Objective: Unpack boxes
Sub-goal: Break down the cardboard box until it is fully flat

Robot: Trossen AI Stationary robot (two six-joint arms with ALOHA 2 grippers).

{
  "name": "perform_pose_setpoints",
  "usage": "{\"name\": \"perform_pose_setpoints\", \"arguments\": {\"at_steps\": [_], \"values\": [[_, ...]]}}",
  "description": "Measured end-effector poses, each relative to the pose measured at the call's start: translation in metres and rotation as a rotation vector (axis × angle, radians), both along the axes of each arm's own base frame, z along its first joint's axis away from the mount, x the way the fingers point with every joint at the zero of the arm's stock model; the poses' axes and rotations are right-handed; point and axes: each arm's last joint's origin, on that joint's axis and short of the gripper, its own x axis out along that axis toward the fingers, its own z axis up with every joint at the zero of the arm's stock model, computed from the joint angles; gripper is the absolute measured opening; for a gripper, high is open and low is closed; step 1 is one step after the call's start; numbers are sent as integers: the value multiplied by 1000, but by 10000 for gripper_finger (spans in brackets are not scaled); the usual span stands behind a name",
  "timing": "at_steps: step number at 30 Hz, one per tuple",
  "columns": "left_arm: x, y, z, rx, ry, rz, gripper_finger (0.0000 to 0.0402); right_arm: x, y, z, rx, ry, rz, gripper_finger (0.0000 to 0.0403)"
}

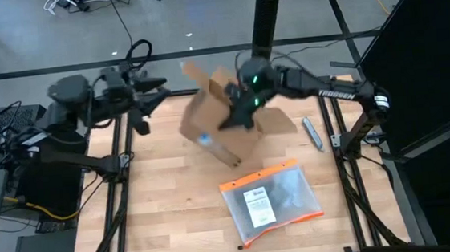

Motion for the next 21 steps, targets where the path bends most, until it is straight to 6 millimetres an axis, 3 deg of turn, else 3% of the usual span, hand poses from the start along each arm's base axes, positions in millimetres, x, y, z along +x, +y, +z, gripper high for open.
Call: {"name": "perform_pose_setpoints", "arguments": {"at_steps": [5,8,15,21], "values": [[-34,0,-14,16,169,134,156,-2,-38,27,248,-167,-120,1],[-44,0,-19,20,211,141,148,3,-60,32,350,-267,-178,0],[-69,-3,-15,72,165,142,132,66,-70,-19,642,-354,-263,0],[-92,-5,-13,118,124,145,118,107,-67,-75,930,-438,-272,0]]}}
